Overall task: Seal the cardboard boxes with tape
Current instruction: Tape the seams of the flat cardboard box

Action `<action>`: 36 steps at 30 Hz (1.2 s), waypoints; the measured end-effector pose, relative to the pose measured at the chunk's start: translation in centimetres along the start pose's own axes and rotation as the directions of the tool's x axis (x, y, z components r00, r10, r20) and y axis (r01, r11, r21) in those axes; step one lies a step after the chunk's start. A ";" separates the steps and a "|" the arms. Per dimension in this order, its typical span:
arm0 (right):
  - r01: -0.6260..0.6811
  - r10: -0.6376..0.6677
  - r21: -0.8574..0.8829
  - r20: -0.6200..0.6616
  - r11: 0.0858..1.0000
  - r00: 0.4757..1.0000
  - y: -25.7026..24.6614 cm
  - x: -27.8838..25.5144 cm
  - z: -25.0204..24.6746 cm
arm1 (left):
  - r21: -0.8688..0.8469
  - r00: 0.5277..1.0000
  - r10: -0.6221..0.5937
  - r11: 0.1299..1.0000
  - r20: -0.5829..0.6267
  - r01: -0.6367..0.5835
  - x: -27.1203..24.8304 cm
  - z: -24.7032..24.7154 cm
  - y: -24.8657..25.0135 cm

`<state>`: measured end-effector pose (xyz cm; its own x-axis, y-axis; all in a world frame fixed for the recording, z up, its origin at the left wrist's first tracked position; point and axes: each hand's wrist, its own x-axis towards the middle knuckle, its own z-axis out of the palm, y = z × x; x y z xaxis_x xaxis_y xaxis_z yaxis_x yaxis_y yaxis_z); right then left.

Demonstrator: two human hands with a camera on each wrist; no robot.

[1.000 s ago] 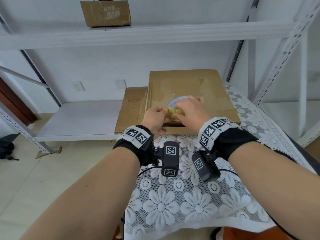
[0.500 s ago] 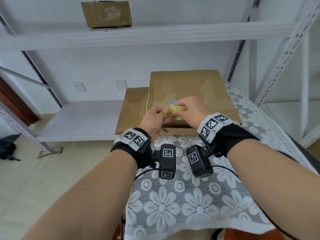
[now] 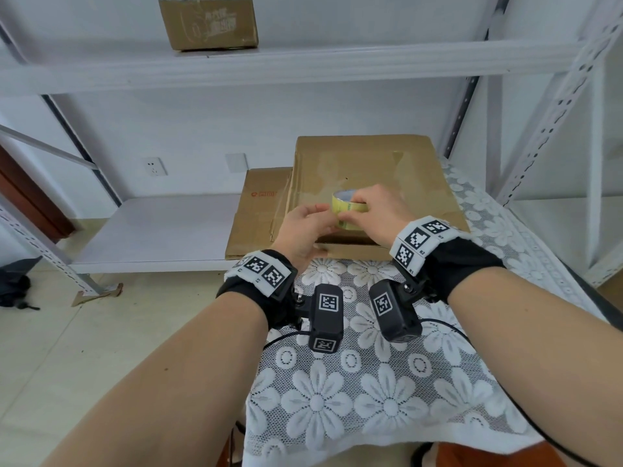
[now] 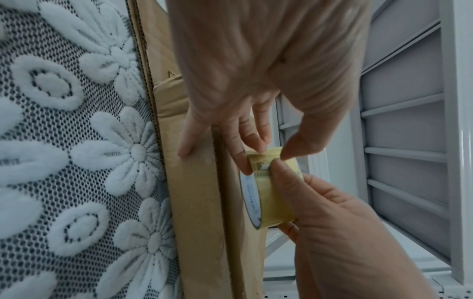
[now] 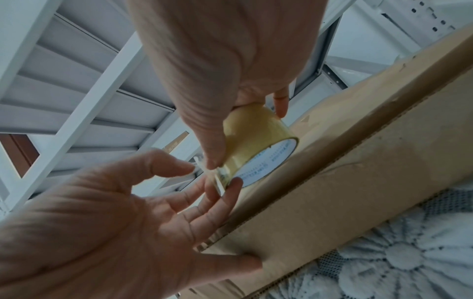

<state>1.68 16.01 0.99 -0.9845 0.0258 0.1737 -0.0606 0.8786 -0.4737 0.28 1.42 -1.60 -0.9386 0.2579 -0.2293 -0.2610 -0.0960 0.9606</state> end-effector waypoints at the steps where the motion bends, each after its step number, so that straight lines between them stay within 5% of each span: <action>1: 0.004 -0.004 -0.007 -0.001 1.000 1.000 -0.1 0.0 0.0 | 0.029 1.000 0.012 1.000 -0.003 -0.012 0.0 0.0 -0.1; 11: 0.002 -0.001 -0.087 0.009 0.996 1.000 0.5 0.0 0.0 | 0.101 0.994 0.049 0.994 -0.095 -0.039 0.0 -0.1 -0.6; 16: 0.003 -0.005 -0.112 -0.014 0.994 1.000 0.8 -0.2 0.2 | 0.410 0.979 0.158 0.907 -0.125 -0.095 0.2 0.4 -0.4; 18: -0.004 0.003 -0.086 -0.008 0.996 1.000 0.9 -0.2 0.5 | 0.630 0.966 0.245 0.764 -0.085 -0.139 0.3 0.6 -0.6; 23: 0.003 0.004 -0.088 0.082 0.996 0.997 1.2 -0.4 0.7 | 0.989 0.927 0.376 0.141 -0.018 -0.038 0.4 0.6 -0.8; 25: 0.002 0.007 -0.083 0.108 0.997 0.994 1.4 -0.4 0.5 | 0.998 0.912 0.409 0.043 0.017 -0.038 0.4 0.5 -0.8; 29: -0.004 0.008 -0.040 0.093 0.999 0.996 1.4 -0.5 0.2 | 0.988 0.957 0.292 0.151 -0.001 -0.045 1.6 -0.3 -1.8; 33: 0.039 -0.039 0.028 -0.004 0.999 0.999 1.7 -0.9 1.2 | 0.945 0.932 0.361 0.287 0.043 -0.155 2.6 -1.5 -3.1; 36: -0.001 0.002 0.017 -0.041 1.000 0.999 1.6 -1.2 1.6 | 0.944 0.941 0.319 0.263 0.110 -0.199 2.0 -1.8 -2.5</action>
<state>2.49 16.63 -1.31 -0.9771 0.0466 0.2078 -0.0623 0.8705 -0.4881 -1.36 0.47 -4.75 -0.9420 0.3178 0.1080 0.3315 0.8307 0.4472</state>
